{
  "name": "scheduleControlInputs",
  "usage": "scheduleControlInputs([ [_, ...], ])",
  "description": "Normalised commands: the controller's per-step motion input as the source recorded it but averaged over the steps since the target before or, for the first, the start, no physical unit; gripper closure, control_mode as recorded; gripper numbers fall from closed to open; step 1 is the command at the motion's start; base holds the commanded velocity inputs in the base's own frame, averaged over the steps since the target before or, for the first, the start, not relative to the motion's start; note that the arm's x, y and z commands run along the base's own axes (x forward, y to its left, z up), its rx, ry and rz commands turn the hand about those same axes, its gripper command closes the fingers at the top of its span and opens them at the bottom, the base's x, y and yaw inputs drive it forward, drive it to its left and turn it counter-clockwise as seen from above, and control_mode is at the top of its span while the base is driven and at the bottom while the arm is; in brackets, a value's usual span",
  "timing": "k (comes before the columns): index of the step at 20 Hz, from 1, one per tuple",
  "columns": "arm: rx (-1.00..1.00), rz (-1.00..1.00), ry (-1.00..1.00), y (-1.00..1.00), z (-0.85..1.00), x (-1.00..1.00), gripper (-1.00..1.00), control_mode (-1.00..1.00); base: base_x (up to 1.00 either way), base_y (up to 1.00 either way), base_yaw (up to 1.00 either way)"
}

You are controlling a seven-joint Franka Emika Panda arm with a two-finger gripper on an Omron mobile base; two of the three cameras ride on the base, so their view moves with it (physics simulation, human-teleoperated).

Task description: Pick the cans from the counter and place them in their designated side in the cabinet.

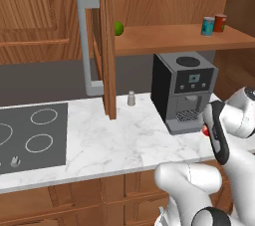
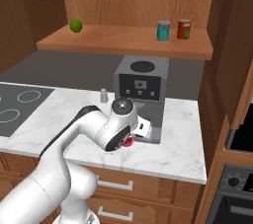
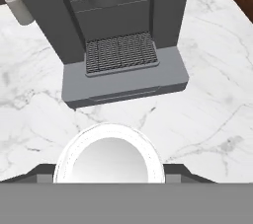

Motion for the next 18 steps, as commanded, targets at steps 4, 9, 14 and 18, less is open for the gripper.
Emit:
scheduleControlInputs([
  [4,0.0,0.0,-0.06,0.0,0.16,-0.3,1.0,-1.0,0.0,0.0,0.0],
  [9,0.0,0.0,-0.06,0.0,0.25,-0.32,1.0,-1.0,0.0,0.0,0.0],
  [14,0.0,-0.01,-0.07,0.0,0.3,-0.31,1.0,-1.0,0.0,0.0,0.0],
  [18,0.0,-0.01,-0.06,0.05,0.29,-0.28,1.0,-1.0,0.0,0.0,0.0],
])
